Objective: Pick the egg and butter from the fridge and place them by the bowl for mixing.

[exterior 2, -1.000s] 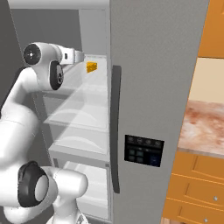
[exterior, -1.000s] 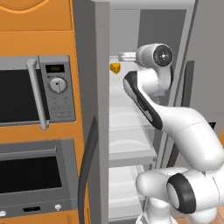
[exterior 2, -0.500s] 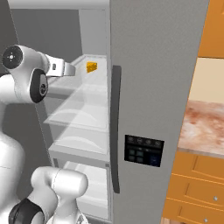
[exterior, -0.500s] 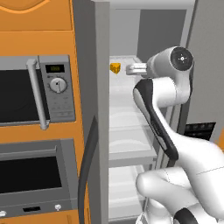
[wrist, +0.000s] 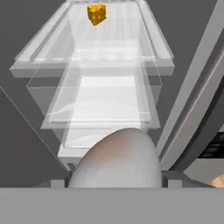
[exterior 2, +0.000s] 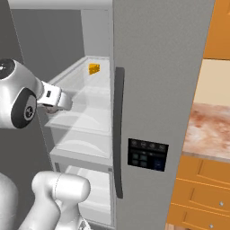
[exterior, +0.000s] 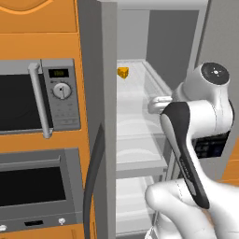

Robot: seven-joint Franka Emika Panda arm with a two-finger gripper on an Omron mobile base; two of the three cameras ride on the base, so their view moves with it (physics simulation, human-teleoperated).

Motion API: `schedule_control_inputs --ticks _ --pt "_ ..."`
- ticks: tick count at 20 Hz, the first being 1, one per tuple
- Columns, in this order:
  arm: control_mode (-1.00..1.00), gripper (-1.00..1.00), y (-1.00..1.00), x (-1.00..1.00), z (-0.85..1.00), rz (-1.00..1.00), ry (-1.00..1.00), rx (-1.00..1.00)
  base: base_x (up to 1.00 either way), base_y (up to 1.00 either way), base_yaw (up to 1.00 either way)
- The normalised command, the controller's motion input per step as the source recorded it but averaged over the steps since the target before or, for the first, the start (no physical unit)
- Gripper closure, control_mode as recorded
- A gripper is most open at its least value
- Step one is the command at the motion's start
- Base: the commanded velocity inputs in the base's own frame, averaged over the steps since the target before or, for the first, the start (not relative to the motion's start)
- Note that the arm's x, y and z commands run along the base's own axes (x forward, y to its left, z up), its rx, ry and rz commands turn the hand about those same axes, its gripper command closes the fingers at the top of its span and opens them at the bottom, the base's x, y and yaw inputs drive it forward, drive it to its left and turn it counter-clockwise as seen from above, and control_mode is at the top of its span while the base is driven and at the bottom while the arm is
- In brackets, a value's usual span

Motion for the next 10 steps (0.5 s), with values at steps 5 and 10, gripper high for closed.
schedule_control_inputs --ticks 5,10 --pt "-1.0 1.0 -0.54 -0.37 -0.32 0.03 0.01 0.01 0.0 0.0 0.0" --pt "-1.0 1.0 0.0 -0.13 -0.12 0.0 0.03 0.0 0.0 0.0 0.0"
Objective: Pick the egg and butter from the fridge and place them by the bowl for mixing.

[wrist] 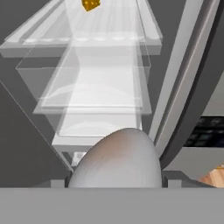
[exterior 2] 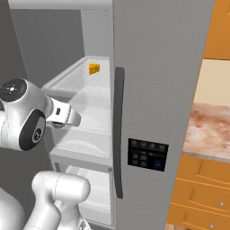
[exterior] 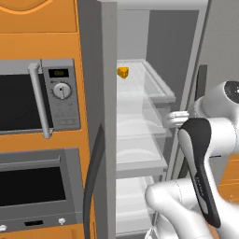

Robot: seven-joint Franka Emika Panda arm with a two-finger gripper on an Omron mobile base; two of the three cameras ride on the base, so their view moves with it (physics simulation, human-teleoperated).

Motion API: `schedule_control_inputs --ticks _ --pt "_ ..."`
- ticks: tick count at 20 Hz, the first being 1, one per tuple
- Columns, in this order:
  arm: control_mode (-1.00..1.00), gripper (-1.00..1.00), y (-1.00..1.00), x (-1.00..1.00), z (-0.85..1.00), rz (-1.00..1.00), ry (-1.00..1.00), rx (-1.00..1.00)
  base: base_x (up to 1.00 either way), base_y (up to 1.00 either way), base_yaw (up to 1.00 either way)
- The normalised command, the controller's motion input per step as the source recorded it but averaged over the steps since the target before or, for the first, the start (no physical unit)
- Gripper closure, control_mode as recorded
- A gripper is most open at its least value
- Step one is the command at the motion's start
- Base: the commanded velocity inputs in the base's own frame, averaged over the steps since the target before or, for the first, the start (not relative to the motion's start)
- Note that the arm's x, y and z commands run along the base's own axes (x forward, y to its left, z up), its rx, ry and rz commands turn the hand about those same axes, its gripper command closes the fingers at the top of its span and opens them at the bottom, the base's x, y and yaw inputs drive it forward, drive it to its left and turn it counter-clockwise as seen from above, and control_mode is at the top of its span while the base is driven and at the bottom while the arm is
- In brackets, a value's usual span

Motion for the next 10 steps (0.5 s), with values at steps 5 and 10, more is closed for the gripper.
schedule_control_inputs --ticks 5,10 --pt "-1.0 1.0 -0.04 -0.33 -0.12 0.03 -0.16 -0.01 0.0 0.0 0.0" --pt "1.0 1.0 0.0 -0.16 -0.13 0.0 0.03 0.0 -0.2 -0.02 0.02"
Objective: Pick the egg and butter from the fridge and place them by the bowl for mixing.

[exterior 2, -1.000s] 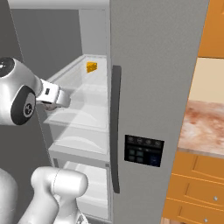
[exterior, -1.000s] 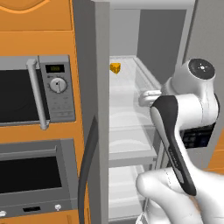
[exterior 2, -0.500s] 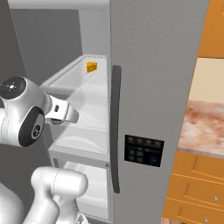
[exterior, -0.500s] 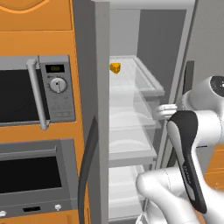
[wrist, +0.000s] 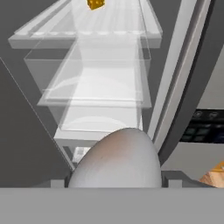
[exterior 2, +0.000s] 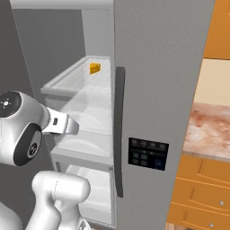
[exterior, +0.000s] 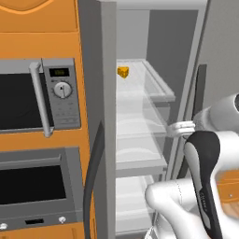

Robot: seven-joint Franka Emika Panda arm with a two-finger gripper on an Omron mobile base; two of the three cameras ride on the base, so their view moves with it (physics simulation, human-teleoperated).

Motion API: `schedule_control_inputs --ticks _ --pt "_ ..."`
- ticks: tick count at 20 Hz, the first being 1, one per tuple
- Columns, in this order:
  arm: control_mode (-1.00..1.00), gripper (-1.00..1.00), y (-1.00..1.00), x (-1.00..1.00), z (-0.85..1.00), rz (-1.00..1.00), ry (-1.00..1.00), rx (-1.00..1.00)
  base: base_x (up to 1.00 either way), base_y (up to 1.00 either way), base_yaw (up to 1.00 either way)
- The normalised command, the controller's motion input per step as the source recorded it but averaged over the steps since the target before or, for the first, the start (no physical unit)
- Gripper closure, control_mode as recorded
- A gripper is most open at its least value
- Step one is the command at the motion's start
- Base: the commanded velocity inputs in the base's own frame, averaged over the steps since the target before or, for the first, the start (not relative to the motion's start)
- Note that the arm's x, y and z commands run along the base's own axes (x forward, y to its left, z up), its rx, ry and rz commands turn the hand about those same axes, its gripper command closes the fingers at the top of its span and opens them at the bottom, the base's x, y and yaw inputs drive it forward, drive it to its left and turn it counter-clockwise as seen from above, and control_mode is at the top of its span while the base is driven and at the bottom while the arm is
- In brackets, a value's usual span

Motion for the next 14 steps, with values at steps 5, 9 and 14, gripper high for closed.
schedule_control_inputs --ticks 5,9,14 --pt "1.0 1.0 0.0 0.0 0.0 0.0 0.0 0.0 -1.0 -0.23 0.22" --pt "1.0 1.0 0.0 0.0 0.0 0.0 0.0 0.0 -0.84 -0.23 0.7" --pt "1.0 1.0 0.0 0.0 0.0 0.0 0.0 0.0 -0.49 -0.07 0.86"
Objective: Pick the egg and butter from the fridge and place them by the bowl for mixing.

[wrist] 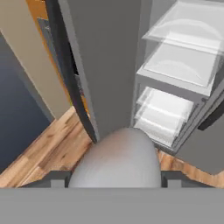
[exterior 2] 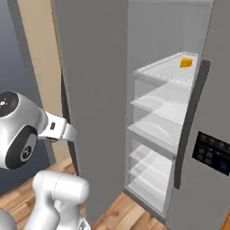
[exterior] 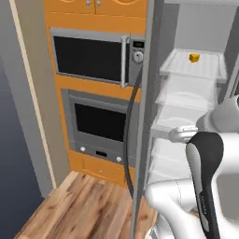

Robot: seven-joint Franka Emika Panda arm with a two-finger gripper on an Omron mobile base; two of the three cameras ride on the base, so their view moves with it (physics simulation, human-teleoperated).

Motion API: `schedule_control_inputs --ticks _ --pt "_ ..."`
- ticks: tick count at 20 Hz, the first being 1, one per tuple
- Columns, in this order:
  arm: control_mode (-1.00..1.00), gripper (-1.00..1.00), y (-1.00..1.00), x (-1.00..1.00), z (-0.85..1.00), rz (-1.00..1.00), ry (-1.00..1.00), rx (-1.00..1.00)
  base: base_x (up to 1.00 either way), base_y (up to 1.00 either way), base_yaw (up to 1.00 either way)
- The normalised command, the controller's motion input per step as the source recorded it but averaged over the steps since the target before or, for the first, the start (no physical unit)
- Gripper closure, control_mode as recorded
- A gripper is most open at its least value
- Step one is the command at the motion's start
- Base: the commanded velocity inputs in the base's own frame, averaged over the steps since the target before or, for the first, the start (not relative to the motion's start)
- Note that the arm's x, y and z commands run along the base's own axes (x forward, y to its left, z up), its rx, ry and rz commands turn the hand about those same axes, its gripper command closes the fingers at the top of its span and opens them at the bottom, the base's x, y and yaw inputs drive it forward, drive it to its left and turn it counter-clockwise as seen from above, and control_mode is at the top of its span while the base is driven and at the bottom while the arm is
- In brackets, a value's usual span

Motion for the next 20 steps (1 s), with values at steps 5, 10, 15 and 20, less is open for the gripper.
schedule_control_inputs --ticks 5,10,15,20 --pt "1.0 1.0 0.0 0.0 0.0 0.0 0.0 0.0 -0.49 -0.01 0.81" --pt "1.0 1.0 0.0 0.0 0.0 0.0 0.0 0.0 -0.47 0.1 0.74" --pt "1.0 1.0 0.0 0.0 0.0 0.0 0.0 0.0 -0.41 0.75 0.69" --pt "1.0 1.0 0.0 0.0 0.0 0.0 0.0 0.0 0.1 0.97 0.54"
